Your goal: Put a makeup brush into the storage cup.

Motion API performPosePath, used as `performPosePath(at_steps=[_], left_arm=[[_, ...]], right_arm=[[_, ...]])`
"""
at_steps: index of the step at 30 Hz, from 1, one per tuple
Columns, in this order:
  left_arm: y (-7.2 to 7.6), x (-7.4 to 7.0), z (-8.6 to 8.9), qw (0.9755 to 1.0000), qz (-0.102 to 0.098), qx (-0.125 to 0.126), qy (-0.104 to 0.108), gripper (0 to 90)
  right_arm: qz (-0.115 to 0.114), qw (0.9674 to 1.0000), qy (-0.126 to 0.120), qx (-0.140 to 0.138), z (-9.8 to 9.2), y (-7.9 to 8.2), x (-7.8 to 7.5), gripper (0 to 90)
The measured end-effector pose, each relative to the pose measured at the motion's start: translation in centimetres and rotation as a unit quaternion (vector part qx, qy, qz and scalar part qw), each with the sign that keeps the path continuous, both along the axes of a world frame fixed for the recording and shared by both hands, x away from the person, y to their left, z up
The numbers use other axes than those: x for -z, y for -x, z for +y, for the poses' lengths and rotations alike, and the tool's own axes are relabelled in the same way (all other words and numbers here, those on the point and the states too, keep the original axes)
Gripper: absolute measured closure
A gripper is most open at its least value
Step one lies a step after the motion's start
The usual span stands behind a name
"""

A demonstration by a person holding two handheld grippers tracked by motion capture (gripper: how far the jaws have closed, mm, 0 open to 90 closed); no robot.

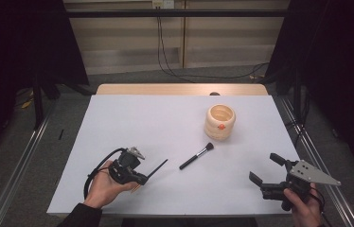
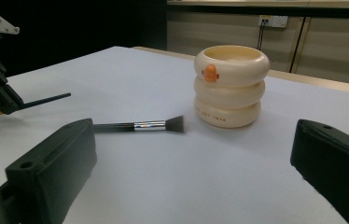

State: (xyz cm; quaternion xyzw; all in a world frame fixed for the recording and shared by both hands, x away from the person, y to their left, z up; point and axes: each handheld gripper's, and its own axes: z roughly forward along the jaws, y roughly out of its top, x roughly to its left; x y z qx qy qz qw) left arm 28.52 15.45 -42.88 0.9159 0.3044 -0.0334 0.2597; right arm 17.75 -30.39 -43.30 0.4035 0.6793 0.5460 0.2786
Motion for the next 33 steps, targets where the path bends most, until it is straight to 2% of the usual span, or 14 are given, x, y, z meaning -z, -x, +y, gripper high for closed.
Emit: performPosePath(at_steps=[4, 6, 8, 10, 13, 17, 18, 19, 23, 25, 27, 30, 32, 33], left_arm=[[0.2, -0.4, 0.4, 0.9993, -0.015, -0.004, 0.033, 83.4], [0.4, -0.6, 0.5, 0.9979, -0.025, -0.021, 0.056, 83.4], [0.5, -0.6, 0.6, 0.9966, -0.025, -0.021, 0.075, 83.4], [0.6, -0.7, 0.8, 0.9959, -0.031, -0.023, 0.082, 83.4], [0.8, -0.8, 1.0, 0.9924, -0.048, -0.038, 0.107, 83.4], [1.0, -1.1, 1.5, 0.9853, -0.072, -0.055, 0.144, 83.4], [1.0, -1.2, 1.6, 0.9853, -0.073, -0.057, 0.144, 83.4], [1.0, -1.2, 1.8, 0.9840, -0.079, -0.067, 0.145, 83.4], [1.3, -1.6, 2.5, 0.9761, -0.103, -0.083, 0.173, 83.4], [1.6, -1.8, 2.8, 0.9700, -0.122, -0.086, 0.192, 83.4], [1.8, -2.1, 2.9, 0.9656, -0.133, -0.087, 0.206, 83.4], [2.3, -2.6, 3.0, 0.9572, -0.157, -0.091, 0.225, 83.4], [2.5, -2.9, 3.2, 0.9491, -0.175, -0.088, 0.246, 83.4], [2.6, -3.1, 3.2, 0.9473, -0.182, -0.089, 0.248, 83.4]], right_arm=[[0.000, 1.0000, -0.001, 0.000, 0.0, 0.0, 0.0, 0.0], [-0.002, 1.0000, 0.001, 0.001, 0.0, 0.0, 0.0, 0.0], [-0.003, 1.0000, 0.000, 0.002, 0.0, 0.0, 0.0, 0.0], [-0.003, 1.0000, 0.000, 0.001, 0.0, -0.1, 0.0, 0.0], [-0.002, 1.0000, -0.002, 0.003, 0.0, -0.1, 0.0, 0.0], [-0.003, 1.0000, -0.001, 0.002, 0.0, -0.1, 0.0, 0.0], [-0.003, 1.0000, 0.000, 0.002, 0.0, -0.1, 0.0, 0.0], [-0.004, 1.0000, -0.001, 0.002, 0.0, -0.1, 0.0, 0.0], [-0.004, 1.0000, -0.001, -0.001, 0.0, -0.1, 0.0, 0.0], [-0.003, 1.0000, 0.000, 0.001, 0.0, -0.1, 0.0, 0.0], [-0.003, 1.0000, 0.000, -0.002, -0.1, -0.1, 0.0, 0.0], [-0.003, 1.0000, 0.000, -0.001, 0.0, -0.1, 0.0, 0.0], [-0.003, 1.0000, 0.000, -0.001, -0.1, -0.1, 0.0, 0.0], [-0.003, 1.0000, -0.001, 0.001, 0.0, -0.1, 0.0, 0.0]])
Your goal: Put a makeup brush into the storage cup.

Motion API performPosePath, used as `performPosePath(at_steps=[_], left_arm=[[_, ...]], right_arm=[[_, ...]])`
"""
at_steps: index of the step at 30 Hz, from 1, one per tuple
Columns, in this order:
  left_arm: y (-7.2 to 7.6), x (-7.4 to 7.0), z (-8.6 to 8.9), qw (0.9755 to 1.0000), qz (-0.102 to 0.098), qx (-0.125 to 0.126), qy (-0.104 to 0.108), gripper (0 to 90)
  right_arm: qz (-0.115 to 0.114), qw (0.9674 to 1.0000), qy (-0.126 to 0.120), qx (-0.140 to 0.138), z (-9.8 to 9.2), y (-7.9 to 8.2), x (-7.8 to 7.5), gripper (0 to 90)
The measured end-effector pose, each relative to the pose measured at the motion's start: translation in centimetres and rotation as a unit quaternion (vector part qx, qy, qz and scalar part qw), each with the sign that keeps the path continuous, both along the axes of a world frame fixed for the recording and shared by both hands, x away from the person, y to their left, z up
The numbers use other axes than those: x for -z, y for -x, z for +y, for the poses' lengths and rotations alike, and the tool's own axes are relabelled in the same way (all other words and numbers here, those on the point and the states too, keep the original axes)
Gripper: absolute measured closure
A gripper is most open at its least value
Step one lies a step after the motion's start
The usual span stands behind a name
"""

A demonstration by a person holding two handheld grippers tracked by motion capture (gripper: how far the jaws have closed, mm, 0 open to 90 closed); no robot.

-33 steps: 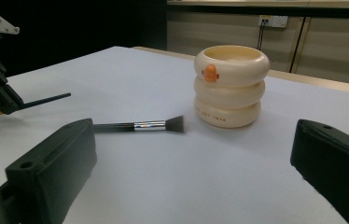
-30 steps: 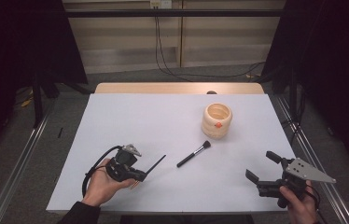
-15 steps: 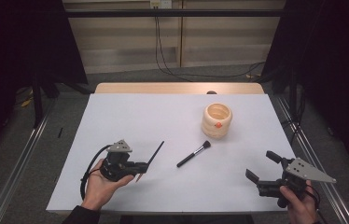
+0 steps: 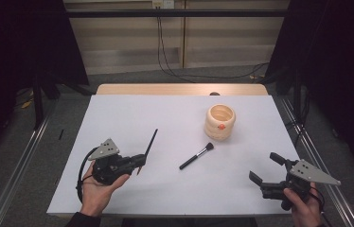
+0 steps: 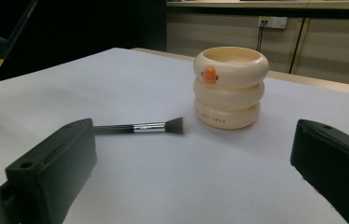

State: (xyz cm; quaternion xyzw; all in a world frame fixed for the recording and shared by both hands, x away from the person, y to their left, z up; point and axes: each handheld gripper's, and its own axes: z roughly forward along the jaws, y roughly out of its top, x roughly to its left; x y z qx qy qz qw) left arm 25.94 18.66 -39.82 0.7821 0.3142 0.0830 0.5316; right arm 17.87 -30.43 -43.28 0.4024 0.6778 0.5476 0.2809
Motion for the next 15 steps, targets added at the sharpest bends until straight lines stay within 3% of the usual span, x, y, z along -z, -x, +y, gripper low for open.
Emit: performPosePath(at_steps=[5, 7, 15], left_arm=[[0.3, -0.5, 0.3, 0.9986, -0.034, 0.005, 0.041, 83.4], [0.3, -0.8, 0.2, 0.9980, -0.033, 0.015, 0.051, 83.4], [0.2, -1.4, -0.4, 0.9972, -0.043, 0.012, 0.060, 83.3]], right_arm=[[0.000, 1.0000, 0.000, -0.001, 0.0, 0.0, 0.0, 0.0], [0.001, 1.0000, -0.004, -0.004, 0.0, 0.0, 0.0, 0.0], [-0.004, 0.9999, -0.009, -0.005, 0.0, 0.1, -0.1, 0.0]])
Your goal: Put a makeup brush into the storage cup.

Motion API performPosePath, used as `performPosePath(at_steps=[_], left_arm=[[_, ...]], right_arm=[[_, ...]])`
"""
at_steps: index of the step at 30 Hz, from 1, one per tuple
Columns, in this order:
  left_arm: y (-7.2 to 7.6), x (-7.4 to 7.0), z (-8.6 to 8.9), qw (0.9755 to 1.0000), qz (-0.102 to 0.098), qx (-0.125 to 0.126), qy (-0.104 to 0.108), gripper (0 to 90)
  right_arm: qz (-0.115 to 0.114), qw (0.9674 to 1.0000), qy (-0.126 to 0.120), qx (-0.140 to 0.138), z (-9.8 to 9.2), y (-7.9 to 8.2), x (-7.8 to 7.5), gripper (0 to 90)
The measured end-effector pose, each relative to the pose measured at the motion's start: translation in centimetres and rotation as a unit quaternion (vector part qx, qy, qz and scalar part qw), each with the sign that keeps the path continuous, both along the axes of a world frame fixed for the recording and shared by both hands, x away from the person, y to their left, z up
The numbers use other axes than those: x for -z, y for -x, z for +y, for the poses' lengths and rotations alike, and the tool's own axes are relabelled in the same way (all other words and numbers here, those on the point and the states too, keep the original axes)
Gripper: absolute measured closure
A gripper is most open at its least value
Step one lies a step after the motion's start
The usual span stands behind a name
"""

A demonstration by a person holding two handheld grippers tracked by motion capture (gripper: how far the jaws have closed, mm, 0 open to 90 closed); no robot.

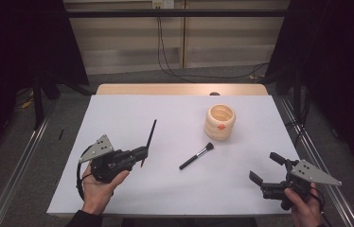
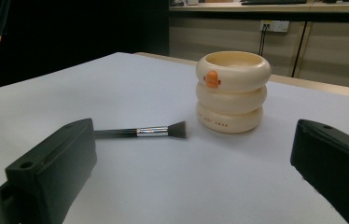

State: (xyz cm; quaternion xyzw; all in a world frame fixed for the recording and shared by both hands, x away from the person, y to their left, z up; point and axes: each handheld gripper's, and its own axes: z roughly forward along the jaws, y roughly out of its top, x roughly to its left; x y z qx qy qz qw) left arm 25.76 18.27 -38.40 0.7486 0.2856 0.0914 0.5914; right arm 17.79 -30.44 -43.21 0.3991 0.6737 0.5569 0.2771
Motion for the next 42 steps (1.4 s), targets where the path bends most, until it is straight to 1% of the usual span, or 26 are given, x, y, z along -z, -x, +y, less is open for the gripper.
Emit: performPosePath(at_steps=[1, 2, 3, 4, 5, 6, 8, 9, 12, 14, 15, 17, 18, 20, 22, 23, 24, 26, 27, 28, 30, 32, 33, 38, 41, 42], left_arm=[[0.0, 0.0, -0.1, 1.0000, -0.002, 0.004, 0.004, 83.3], [0.1, 0.0, -0.1, 1.0000, -0.001, 0.000, -0.002, 83.4], [0.1, -0.1, -0.2, 1.0000, -0.002, 0.000, -0.002, 83.4], [0.0, 0.0, -0.3, 0.9999, -0.003, 0.009, 0.005, 83.4], [0.1, -0.1, -0.5, 1.0000, -0.001, 0.008, 0.005, 83.4], [0.1, -0.1, -0.5, 1.0000, -0.002, 0.005, 0.000, 83.4], [0.1, -0.2, -0.8, 0.9999, -0.002, 0.011, 0.004, 83.4], [0.2, -0.3, -0.9, 0.9999, -0.005, 0.011, 0.005, 83.4], [0.6, -1.0, -1.4, 0.9999, -0.011, 0.012, -0.006, 83.4], [0.6, -1.2, -1.7, 0.9997, -0.013, 0.019, -0.003, 83.4], [0.6, -1.3, -1.8, 0.9996, -0.011, 0.024, -0.002, 83.4], [0.5, -1.3, -2.1, 0.9997, -0.010, 0.023, -0.007, 83.4], [0.4, -1.1, -2.4, 0.9995, -0.008, 0.031, 0.003, 83.4], [0.3, -1.1, -2.8, 0.9996, -0.008, 0.028, -0.003, 83.4], [0.1, -1.1, -3.2, 0.9992, -0.008, 0.038, 0.008, 83.4], [0.1, -1.2, -3.4, 0.9991, -0.010, 0.041, 0.002, 83.4], [0.1, -1.2, -3.8, 0.9990, -0.009, 0.042, 0.006, 83.4], [-0.1, -1.3, -4.3, 0.9986, -0.010, 0.052, 0.006, 83.4], [-0.1, -1.4, -4.6, 0.9986, -0.010, 0.052, -0.002, 83.4], [-0.2, -1.4, -4.9, 0.9982, -0.011, 0.059, 0.002, 83.4], [-0.3, -1.6, -5.4, 0.9979, -0.011, 0.064, 0.001, 83.3], [-0.4, -1.8, -5.7, 0.9977, -0.013, 0.066, -0.004, 83.4], [-0.4, -1.8, -5.9, 0.9974, -0.014, 0.071, 0.003, 83.4], [-0.8, -2.4, -6.2, 0.9966, -0.011, 0.081, -0.008, 83.4], [-0.9, -2.7, -6.5, 0.9955, -0.009, 0.094, -0.014, 83.4], [-0.9, -2.8, -6.7, 0.9951, -0.007, 0.096, -0.023, 83.4]], right_arm=[[-0.003, 1.0000, 0.001, -0.002, -0.1, 0.0, 0.0, 0.0], [-0.003, 1.0000, 0.000, 0.000, 0.0, 0.0, 0.0, 0.0], [-0.002, 1.0000, 0.000, -0.001, 0.0, 0.0, 0.0, 0.0], [-0.001, 1.0000, -0.001, -0.003, 0.0, 0.0, 0.0, 0.0], [-0.001, 1.0000, -0.001, -0.004, 0.0, 0.0, 0.0, 0.0], [-0.003, 1.0000, 0.000, -0.001, 0.0, 0.0, 0.0, 0.0], [-0.004, 1.0000, -0.001, -0.003, 0.0, 0.0, 0.0, 0.0], [-0.005, 1.0000, 0.000, -0.003, 0.0, 0.0, 0.0, 0.0], [-0.004, 1.0000, 0.000, -0.004, 0.0, 0.1, 0.0, 0.0], [-0.004, 1.0000, 0.000, -0.004, 0.0, 0.0, 0.0, 0.0], [-0.002, 1.0000, -0.002, -0.005, 0.1, 0.0, 0.0, 0.0], [-0.003, 1.0000, -0.002, -0.007, 0.1, 0.1, 0.0, 0.0], [-0.005, 1.0000, 0.000, -0.006, 0.1, 0.0, 0.0, 0.0], [-0.003, 1.0000, -0.001, -0.005, 0.1, 0.0, 0.0, 0.0], [-0.002, 1.0000, 0.000, -0.004, 0.1, 0.0, 0.0, 0.0], [-0.003, 1.0000, -0.001, -0.005, 0.1, 0.0, 0.0, 0.0], [-0.003, 1.0000, 0.000, -0.004, 0.1, 0.0, 0.0, 0.0], [-0.003, 1.0000, -0.001, -0.006, 0.1, 0.0, 0.0, 0.0], [-0.003, 1.0000, 0.000, -0.006, 0.1, 0.0, 0.0, 0.0], [-0.002, 1.0000, -0.002, -0.006, 0.1, 0.0, 0.0, 0.0], [-0.003, 1.0000, 0.000, -0.006, 0.1, 0.0, 0.0, 0.0], [-0.003, 1.0000, 0.000, -0.008, 0.1, 0.0, 0.0, 0.0], [-0.003, 1.0000, 0.000, -0.008, 0.1, 0.0, 0.0, 0.0], [-0.003, 1.0000, -0.003, -0.006, 0.1, 0.0, 0.0, 0.0], [-0.002, 1.0000, 0.000, -0.009, 0.1, 0.0, 0.0, 0.0], [-0.001, 1.0000, 0.000, -0.008, 0.1, 0.0, 0.0, 0.0]])
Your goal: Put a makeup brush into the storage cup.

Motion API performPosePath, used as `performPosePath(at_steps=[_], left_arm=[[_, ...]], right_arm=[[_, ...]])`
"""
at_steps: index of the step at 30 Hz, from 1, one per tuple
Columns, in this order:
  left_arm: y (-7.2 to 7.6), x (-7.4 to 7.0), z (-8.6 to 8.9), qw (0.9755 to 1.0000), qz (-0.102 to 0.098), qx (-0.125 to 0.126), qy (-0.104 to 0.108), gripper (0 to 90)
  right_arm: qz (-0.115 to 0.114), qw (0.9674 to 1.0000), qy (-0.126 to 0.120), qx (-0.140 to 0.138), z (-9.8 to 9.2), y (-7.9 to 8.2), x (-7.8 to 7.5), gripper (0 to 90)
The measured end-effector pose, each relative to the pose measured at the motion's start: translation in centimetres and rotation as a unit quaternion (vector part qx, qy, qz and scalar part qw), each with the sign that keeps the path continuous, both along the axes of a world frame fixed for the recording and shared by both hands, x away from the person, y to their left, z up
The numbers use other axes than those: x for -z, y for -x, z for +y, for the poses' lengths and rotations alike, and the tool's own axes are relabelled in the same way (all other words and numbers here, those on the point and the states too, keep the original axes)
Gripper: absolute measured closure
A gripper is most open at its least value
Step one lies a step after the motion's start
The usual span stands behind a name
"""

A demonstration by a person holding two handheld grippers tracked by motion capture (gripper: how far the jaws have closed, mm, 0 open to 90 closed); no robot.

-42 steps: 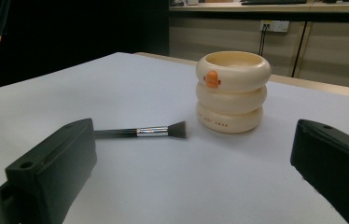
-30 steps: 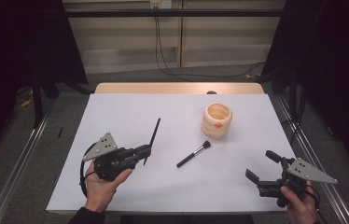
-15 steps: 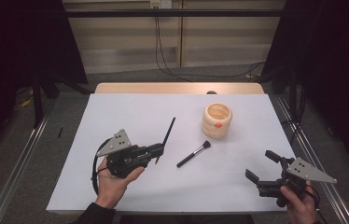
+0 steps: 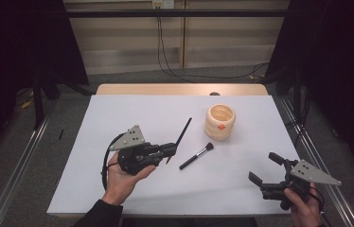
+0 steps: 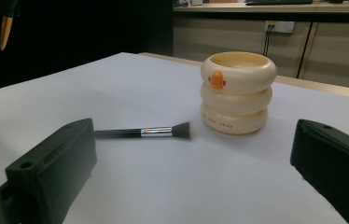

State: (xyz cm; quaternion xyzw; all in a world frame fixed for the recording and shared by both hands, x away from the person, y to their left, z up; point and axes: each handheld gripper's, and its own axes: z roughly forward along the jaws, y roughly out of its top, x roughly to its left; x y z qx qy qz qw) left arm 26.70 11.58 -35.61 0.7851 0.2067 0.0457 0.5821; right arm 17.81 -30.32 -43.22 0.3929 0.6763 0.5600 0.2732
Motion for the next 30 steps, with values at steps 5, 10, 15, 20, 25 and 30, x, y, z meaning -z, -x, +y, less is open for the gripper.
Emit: performPosePath(at_steps=[5, 10, 15, 20, 25, 30], left_arm=[[-0.4, -1.1, -0.5, 0.9993, -0.005, 0.029, -0.021, 83.4], [-0.5, -1.5, -1.4, 0.9977, 0.006, 0.052, -0.044, 83.4], [-0.2, -1.1, -2.6, 0.9921, 0.023, 0.070, -0.102, 83.4], [-0.3, -0.5, -3.3, 0.9853, 0.043, 0.062, -0.154, 83.4], [-0.5, 0.0, -3.5, 0.9741, 0.049, 0.071, -0.209, 83.4], [-0.5, 0.1, -3.4, 0.9653, 0.051, 0.075, -0.245, 83.4]], right_arm=[[-0.001, 1.0000, 0.001, 0.001, 0.0, 0.0, 0.0, 0.0], [0.002, 1.0000, 0.001, 0.000, 0.0, 0.0, 0.0, 0.0], [0.004, 1.0000, -0.001, 0.000, -0.1, 0.0, 0.0, 0.0], [0.007, 1.0000, -0.001, -0.003, -0.1, 0.0, 0.1, 0.0], [0.008, 1.0000, 0.004, -0.003, -0.2, 0.0, 0.1, 0.0], [0.013, 0.9999, 0.000, -0.011, 0.0, 0.0, 0.1, 0.0]])
